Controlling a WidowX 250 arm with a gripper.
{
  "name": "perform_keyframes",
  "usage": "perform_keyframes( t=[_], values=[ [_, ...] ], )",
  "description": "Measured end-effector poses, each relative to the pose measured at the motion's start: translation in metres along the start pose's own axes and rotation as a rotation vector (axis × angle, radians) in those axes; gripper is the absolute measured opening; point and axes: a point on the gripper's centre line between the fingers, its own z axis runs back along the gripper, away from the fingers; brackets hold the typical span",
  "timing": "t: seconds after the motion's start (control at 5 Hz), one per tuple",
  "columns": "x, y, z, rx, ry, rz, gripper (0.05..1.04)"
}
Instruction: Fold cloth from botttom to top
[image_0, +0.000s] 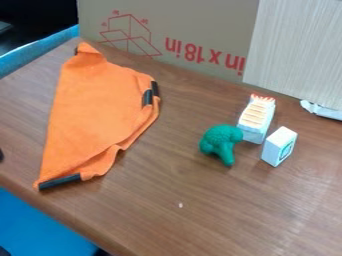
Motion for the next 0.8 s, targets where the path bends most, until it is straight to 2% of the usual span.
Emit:
perform_keyframes(
  t=[0.2,0.4,0.6,0.8],
  values=[
    [0.001,0.001,-0.027,0.063,-0.026,-0.043,0.998],
    [0.005,0.009,-0.050,0.142,-0.077,-0.071,0.999],
    [0.011,0.015,-0.068,0.186,-0.093,-0.089,0.999],
    [0.015,0.023,-0.087,0.224,-0.078,-0.097,0.998]
  ],
)
